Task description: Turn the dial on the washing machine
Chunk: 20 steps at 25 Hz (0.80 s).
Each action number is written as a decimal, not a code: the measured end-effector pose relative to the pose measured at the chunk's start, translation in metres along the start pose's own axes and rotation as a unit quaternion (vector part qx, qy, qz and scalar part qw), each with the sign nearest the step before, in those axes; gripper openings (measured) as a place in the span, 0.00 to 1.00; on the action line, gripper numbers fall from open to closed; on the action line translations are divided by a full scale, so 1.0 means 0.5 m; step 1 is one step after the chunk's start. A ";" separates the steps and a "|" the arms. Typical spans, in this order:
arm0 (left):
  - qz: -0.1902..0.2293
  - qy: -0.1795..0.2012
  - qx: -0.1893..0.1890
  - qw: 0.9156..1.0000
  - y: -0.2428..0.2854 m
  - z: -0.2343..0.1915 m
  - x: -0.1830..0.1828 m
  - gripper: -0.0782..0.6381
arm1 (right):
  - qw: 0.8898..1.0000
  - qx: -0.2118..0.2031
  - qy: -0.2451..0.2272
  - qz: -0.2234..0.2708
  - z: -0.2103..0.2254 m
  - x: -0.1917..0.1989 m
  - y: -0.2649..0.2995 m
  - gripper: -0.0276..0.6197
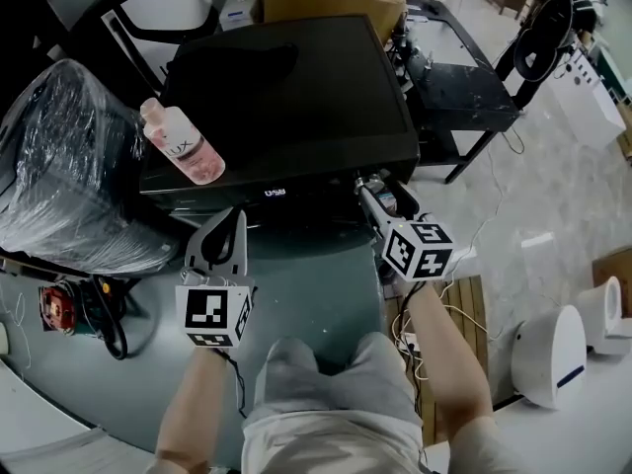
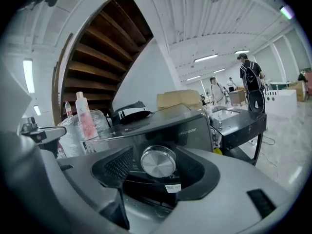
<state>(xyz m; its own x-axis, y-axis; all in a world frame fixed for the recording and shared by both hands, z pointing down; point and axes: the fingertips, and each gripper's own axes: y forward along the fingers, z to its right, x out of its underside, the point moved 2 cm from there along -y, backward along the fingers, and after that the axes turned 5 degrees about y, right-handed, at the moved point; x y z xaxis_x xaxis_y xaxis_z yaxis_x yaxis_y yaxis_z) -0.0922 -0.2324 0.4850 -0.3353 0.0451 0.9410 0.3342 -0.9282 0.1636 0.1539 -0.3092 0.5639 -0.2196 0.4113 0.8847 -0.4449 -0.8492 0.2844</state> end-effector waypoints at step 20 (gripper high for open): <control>-0.039 -0.023 0.020 0.999 -0.003 0.049 0.106 0.13 | 0.896 -0.043 0.435 0.078 0.057 0.050 0.039 0.55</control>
<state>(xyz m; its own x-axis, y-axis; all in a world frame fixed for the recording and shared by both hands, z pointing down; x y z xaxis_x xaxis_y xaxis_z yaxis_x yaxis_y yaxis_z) -0.0887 -0.2198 0.5417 -0.3218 0.1333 0.9374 0.3446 -0.9056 0.2471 0.1647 -0.3248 0.6021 -0.8620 0.4236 0.2785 -0.4063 -0.9058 0.1202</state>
